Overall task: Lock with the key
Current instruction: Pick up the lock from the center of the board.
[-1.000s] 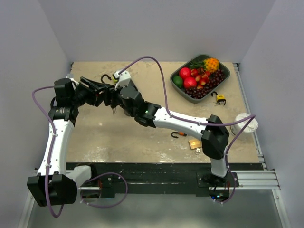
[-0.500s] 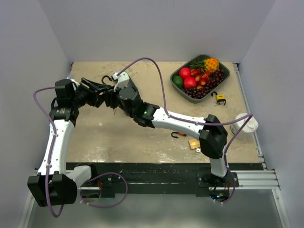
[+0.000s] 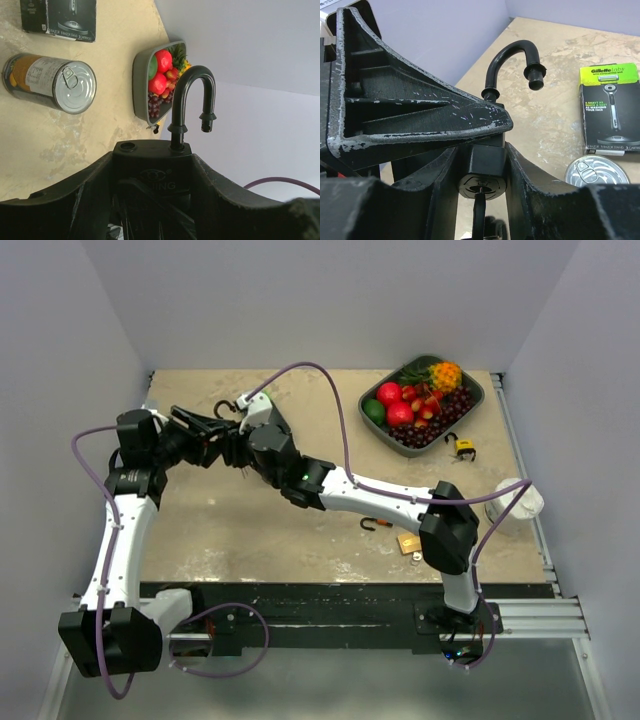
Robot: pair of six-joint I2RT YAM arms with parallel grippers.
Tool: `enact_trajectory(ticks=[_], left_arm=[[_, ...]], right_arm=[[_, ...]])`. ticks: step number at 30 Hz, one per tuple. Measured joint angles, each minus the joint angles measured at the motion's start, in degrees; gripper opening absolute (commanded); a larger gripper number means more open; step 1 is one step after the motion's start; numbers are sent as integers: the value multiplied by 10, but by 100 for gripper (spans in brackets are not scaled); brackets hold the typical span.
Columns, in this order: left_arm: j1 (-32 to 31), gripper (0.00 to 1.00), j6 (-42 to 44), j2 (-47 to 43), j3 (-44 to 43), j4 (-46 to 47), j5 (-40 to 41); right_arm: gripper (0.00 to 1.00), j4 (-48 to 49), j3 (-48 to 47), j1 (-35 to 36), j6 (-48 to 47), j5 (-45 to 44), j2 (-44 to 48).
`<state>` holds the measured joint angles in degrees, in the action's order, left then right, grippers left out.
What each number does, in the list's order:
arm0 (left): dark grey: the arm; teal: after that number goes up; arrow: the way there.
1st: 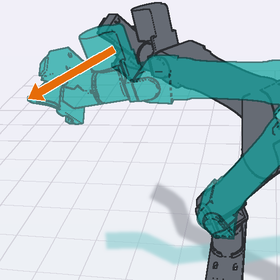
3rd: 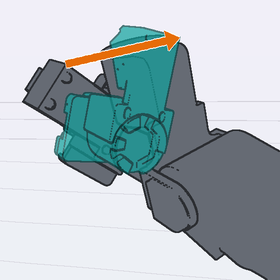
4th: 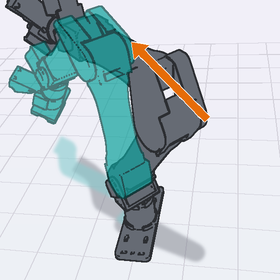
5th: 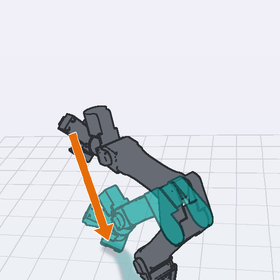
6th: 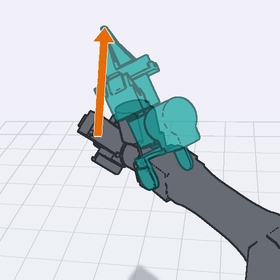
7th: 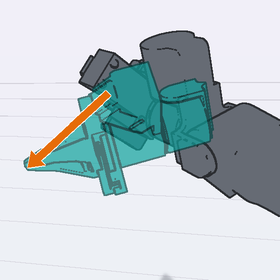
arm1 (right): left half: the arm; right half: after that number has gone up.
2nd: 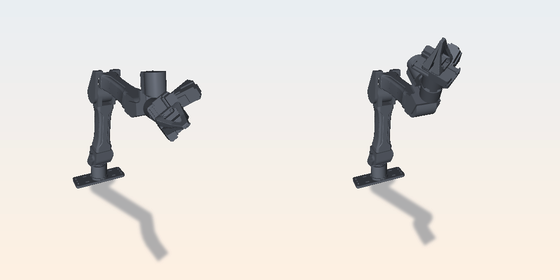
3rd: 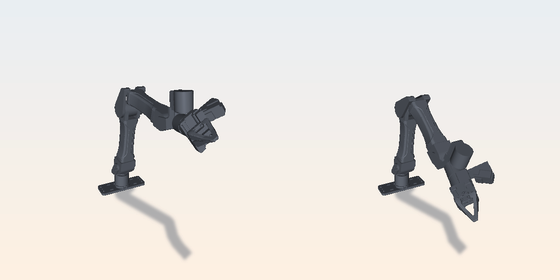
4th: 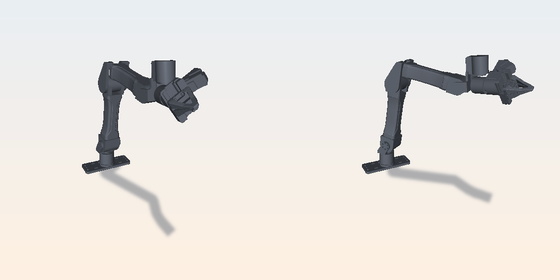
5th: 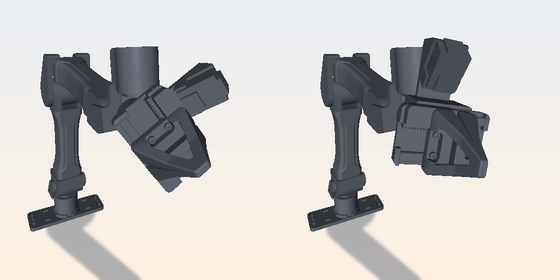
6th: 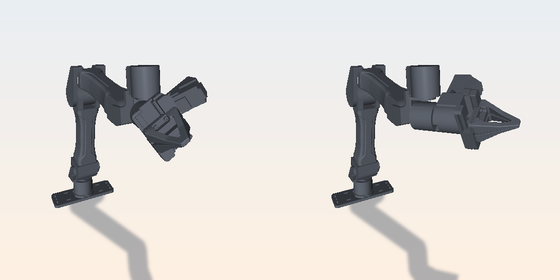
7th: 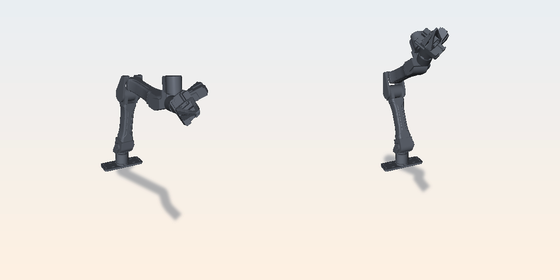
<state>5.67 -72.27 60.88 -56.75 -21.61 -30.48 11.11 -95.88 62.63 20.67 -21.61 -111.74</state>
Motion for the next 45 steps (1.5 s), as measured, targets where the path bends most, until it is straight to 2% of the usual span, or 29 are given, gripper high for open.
enact_trajectory(ticks=[1, 2, 5, 8, 15, 23, 28, 31, 37, 39, 43, 45], left_arm=[[0, 63, -1, -1, 3, 2, 0], [0, 73, -2, -2, 5, 2, 0], [0, 85, -4, -4, 11, 9, -1], [0, 91, -6, -7, 14, 11, -3], [0, 99, -6, -9, 18, 16, -4], [0, 99, 33, -24, 38, 32, -3], [3, 99, 112, -30, 45, 75, -27], [3, 99, 191, -29, 45, 120, -68], [-19, 98, 468, -44, 49, 182, -188], [-60, 96, 575, -67, 53, 178, -194], [-183, 88, 801, -113, 62, 168, -203], [-216, 84, 874, -126, 74, 172, -198]], right_arm=[[0, -2, 0, 0, -1, 0, 0], [0, -4, 0, 0, -2, 1, 0], [0, -10, 0, 0, -8, 2, 0], [0, -13, 6, -5, -11, 15, 2], [0, -22, 61, -38, 1, 83, 47], [0, -6, 126, -135, 49, 282, 123], [0, 10, 205, -219, 82, 408, 218], [0, 30, 266, -273, 112, 479, 292], [0, 92, 367, -335, 199, 604, 397], [0, 108, 396, -339, 224, 638, 419], [0, 127, 452, -341, 270, 700, 455], [0, 130, 468, -341, 285, 717, 466]])
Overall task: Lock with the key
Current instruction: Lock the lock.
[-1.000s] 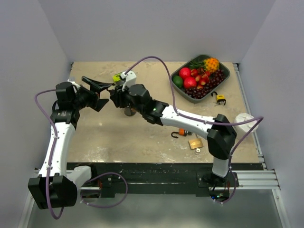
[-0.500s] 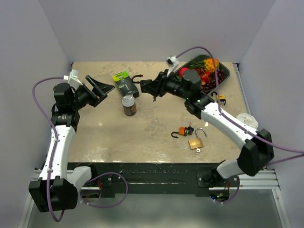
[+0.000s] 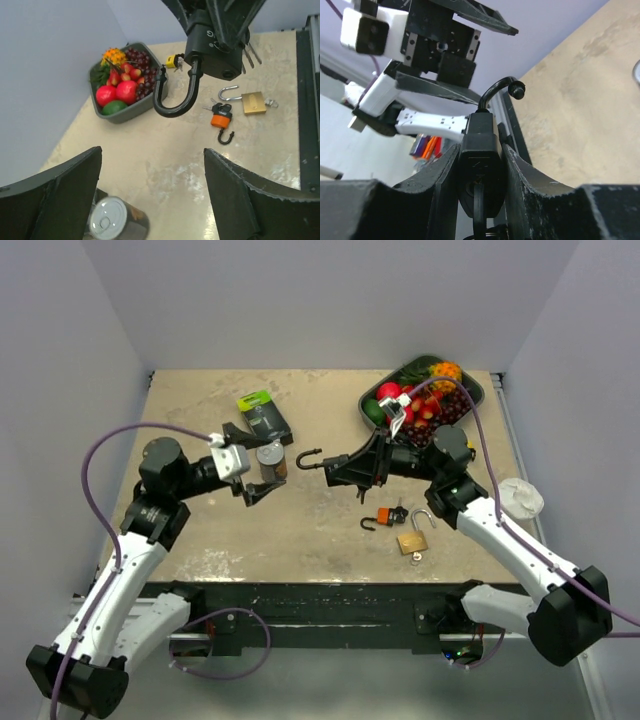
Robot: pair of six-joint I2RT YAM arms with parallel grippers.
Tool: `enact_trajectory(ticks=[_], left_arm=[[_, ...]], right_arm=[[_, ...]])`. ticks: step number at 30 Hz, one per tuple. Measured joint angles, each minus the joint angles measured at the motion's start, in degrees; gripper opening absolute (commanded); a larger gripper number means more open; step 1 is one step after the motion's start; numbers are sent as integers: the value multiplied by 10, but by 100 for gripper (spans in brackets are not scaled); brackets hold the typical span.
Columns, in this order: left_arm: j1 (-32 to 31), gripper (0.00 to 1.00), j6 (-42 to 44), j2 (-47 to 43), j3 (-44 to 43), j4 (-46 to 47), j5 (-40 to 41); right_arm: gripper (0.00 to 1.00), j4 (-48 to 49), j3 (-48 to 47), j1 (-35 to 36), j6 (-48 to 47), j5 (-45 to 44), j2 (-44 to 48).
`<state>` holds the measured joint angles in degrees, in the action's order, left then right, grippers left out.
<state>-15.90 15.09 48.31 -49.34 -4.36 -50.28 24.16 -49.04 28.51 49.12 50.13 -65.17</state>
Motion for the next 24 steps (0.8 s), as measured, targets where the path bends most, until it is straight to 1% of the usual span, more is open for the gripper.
enact_trajectory(ticks=[1, 4, 9, 13, 18, 21, 24], left_arm=[[-19, 79, 37, -4, 10, 8, 6], [-70, 71, 122, -6, 41, 37, 38], [-140, 65, 213, -6, 81, 85, 99], [-170, 61, 241, -5, 88, 117, 133], [-193, 57, 257, -5, 88, 144, 160], [-206, 50, 268, -6, 89, 146, 167], [-212, 46, 275, -6, 89, 146, 172]], right_arm=[[0, 3, 7, -1, 9, 8, 4], [0, 12, 21, -1, 28, 22, 13], [0, 31, 36, -1, 53, 35, 17], [0, 45, 41, -1, 66, 37, 17], [0, 57, 44, -1, 80, 41, 17], [0, 69, 45, -1, 89, 47, 17], [0, 76, 45, -1, 96, 50, 17]])
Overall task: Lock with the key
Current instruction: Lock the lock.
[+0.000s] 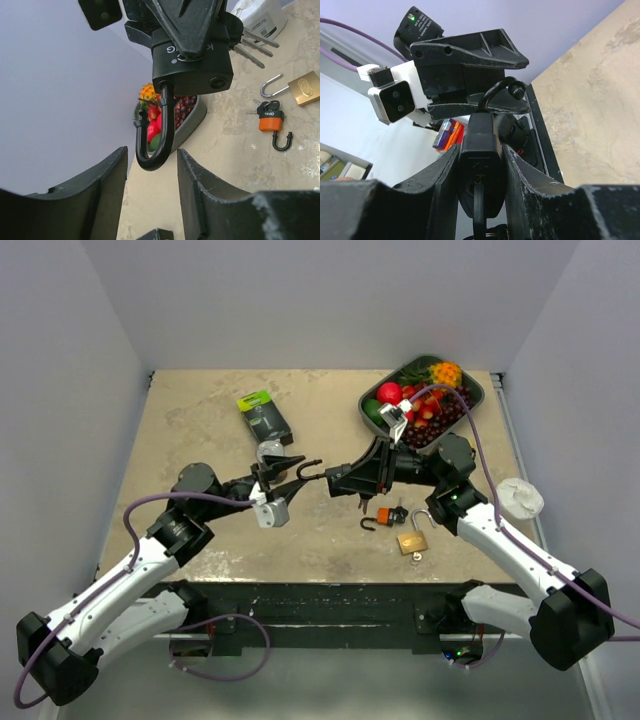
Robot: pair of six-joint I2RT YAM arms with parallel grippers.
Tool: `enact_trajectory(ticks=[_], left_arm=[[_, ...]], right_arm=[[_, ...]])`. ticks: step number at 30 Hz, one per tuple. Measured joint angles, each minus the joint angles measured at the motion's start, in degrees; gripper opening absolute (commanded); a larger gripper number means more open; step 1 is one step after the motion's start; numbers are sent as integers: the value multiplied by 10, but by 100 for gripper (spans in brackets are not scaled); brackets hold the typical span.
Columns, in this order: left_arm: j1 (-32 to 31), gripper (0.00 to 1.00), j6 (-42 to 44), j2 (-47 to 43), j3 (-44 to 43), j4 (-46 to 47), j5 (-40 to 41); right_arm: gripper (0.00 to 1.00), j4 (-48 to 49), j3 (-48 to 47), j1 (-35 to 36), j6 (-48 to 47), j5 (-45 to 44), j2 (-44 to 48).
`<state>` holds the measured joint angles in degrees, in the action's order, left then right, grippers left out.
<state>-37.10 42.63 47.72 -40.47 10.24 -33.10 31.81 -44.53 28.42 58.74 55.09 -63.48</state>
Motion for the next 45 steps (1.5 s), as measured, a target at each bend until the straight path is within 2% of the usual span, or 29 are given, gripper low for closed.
enact_trajectory(ticks=[3, 9, 11, 14, 17, 20, 27, 28, 29, 31, 32, 35, 41, 45], left_arm=[[-6, 40, 1, 1, 0, 0, 4], [-20, 43, 0, 7, 0, 0, 12], [-26, 40, 0, 7, 0, 0, 16], [-35, 35, 0, 7, 0, 0, 22], [-40, 22, 0, 7, -2, 0, 26], [-44, 2, -4, 8, -7, -3, 25], [-45, 0, -46, 24, -37, -38, 23], [-45, 0, -60, 30, -47, -50, 21], [-45, 0, -71, 35, -56, -59, 20], [-43, 0, -103, 49, -77, -79, 17], [-42, 0, -121, 53, -87, -88, 16], [-38, 0, -172, 61, -108, -108, 3], [-11, 0, -263, 73, -115, -151, -67], [26, 0, -314, 80, -116, -159, -111]], right_arm=[[0, 5, 0, 0, 4, 0, 0], [0, 9, 2, 0, 7, 2, 0], [0, 10, 3, 0, 8, 2, 0], [0, 13, 6, 0, 9, 2, 0], [0, 16, 9, 0, 10, 2, -3], [0, 22, 10, 0, 13, 1, -5], [0, 29, 9, -4, -9, 5, -6], [4, 22, 5, -5, -24, 10, -6], [18, 16, 3, -7, -37, 13, -6], [38, -11, -11, -12, -75, 19, -6], [52, -26, -21, -13, -95, 22, -7], [69, -88, -56, -13, -172, 29, -8], [78, -207, -102, -11, -320, 35, -7], [97, -293, -113, -15, -407, 46, -6]])
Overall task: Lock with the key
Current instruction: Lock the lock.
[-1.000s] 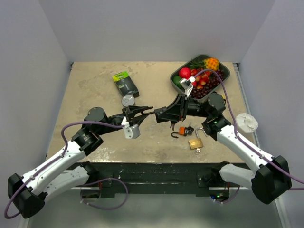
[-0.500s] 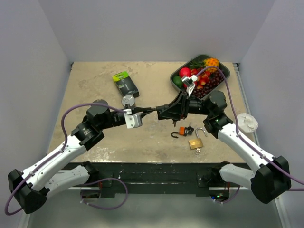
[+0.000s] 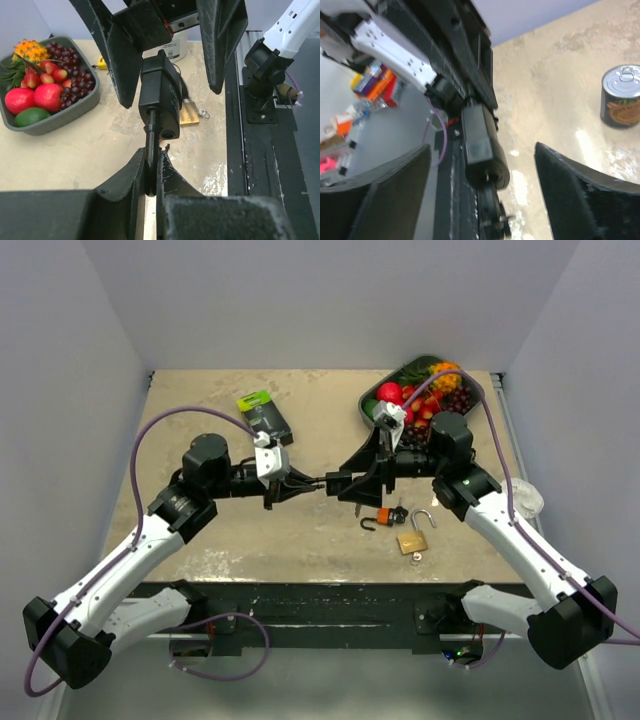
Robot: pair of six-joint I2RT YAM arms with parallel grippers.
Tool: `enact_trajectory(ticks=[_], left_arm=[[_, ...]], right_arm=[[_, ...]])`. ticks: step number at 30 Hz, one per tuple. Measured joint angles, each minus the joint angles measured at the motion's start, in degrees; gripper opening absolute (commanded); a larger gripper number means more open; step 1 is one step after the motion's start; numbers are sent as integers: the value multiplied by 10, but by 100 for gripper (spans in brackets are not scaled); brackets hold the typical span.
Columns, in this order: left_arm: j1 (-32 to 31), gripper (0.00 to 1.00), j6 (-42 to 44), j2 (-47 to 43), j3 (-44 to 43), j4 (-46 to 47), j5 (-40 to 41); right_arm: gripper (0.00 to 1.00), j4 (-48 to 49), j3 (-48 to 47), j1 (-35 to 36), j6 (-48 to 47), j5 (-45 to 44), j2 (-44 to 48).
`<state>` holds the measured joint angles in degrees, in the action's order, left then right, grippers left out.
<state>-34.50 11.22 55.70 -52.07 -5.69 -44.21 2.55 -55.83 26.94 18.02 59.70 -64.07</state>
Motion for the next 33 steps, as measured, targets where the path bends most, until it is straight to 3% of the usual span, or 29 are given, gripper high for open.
enact_trajectory(ticks=[6, 10, 13, 23, 30, 33], left_arm=[[26, 0, -52, 11, -7, 6, -44], [26, 0, -79, 16, -7, 17, -70], [26, 0, -102, 20, -7, 22, -89], [26, 0, -168, 34, -7, 61, -113], [26, 0, -192, 36, -7, 85, -113], [26, 0, -196, 38, -7, 87, -112]], right_arm=[[95, -110, -14, 0, -137, 16, 8], [84, -134, -14, 0, -187, 18, 14], [84, -137, -14, 0, -204, 19, 14], [63, -73, 3, 0, -199, 39, 19], [45, -56, 10, 13, -193, 43, 19], [27, -42, 10, 20, -183, 42, 19]])
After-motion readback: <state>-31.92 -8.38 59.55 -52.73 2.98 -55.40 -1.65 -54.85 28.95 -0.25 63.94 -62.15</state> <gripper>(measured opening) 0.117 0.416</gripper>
